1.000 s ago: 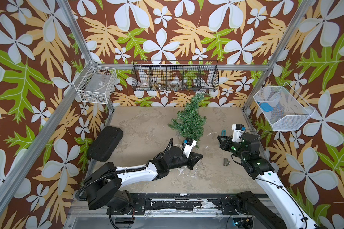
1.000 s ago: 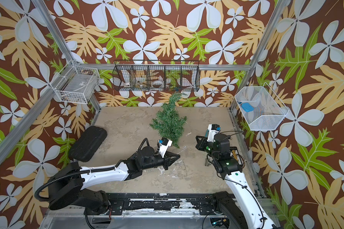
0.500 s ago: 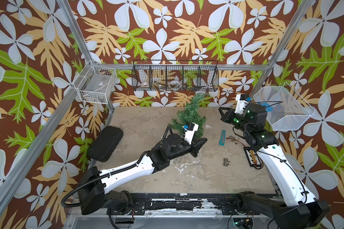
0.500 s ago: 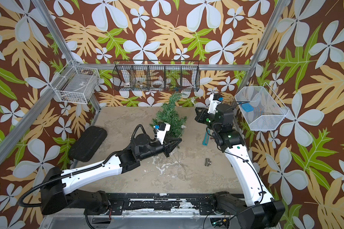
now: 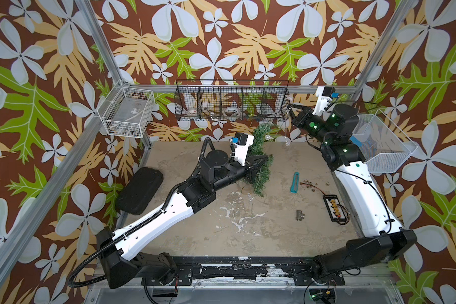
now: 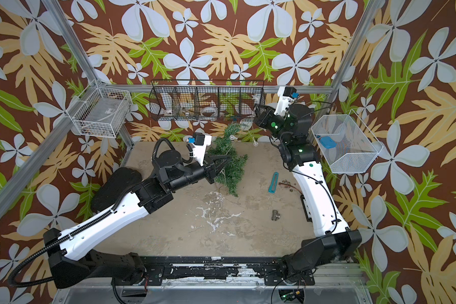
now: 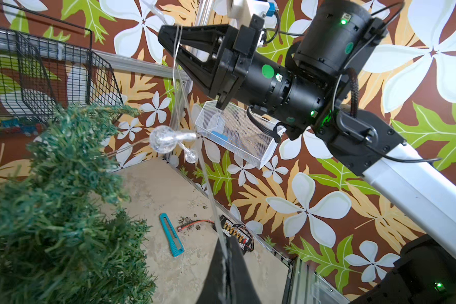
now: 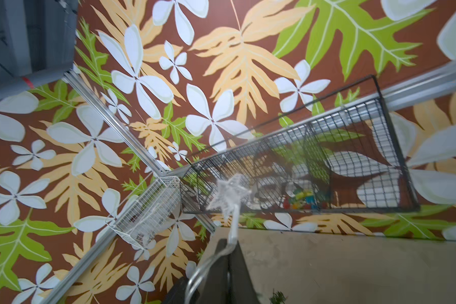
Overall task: Remove string lights from the small christmas tree
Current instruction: Remove the light string from the Christmas tree.
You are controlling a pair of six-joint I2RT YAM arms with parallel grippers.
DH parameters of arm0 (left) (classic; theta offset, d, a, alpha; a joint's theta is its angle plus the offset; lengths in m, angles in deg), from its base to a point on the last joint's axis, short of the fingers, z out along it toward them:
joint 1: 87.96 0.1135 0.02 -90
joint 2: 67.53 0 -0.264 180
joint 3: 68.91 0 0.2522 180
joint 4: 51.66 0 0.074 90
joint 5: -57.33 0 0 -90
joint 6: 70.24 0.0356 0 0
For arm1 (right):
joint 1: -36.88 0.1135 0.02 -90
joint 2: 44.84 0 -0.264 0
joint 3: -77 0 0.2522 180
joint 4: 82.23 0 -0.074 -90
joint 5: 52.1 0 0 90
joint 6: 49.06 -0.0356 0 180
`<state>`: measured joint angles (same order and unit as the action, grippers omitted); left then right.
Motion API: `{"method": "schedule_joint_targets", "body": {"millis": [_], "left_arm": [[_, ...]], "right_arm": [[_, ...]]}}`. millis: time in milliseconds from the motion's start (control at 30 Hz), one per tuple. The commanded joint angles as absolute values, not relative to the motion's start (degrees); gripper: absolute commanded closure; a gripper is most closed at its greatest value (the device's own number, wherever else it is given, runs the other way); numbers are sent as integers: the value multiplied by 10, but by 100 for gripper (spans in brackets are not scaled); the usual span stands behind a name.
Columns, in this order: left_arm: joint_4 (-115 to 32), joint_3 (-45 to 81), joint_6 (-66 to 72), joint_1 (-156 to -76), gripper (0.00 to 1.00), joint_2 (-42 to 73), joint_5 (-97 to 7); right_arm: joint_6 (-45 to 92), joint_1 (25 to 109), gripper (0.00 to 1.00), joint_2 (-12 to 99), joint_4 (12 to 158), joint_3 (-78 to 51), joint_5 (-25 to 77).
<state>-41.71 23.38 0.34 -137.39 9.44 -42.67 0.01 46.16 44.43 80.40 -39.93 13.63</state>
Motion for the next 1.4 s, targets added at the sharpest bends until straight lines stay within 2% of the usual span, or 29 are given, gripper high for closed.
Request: {"method": "schedule_joint_targets", "body": {"millis": [0,133,267,500,767,900,1100,1367], "left_arm": [[-343,244,22,-1366,100,95,-505],[-339,245,12,-1344,100,95,-509],[-338,252,8,-1333,100,101,-521],[-336,252,13,-1333,100,115,-535],[-336,260,13,-1333,100,133,-552],[-335,276,8,-1333,100,150,-565],[-320,307,12,-1333,100,171,-570],[-302,315,22,-1326,100,164,-558]], "right_arm": [[-38,456,100,506,897,-467,187],[-27,476,100,591,869,-578,145],[-12,481,100,636,799,-662,155],[27,471,99,559,840,-532,209],[58,430,99,487,815,-424,246],[49,408,99,482,843,-397,257],[45,404,100,554,854,-487,263],[-41,430,100,723,837,-753,182]]}}
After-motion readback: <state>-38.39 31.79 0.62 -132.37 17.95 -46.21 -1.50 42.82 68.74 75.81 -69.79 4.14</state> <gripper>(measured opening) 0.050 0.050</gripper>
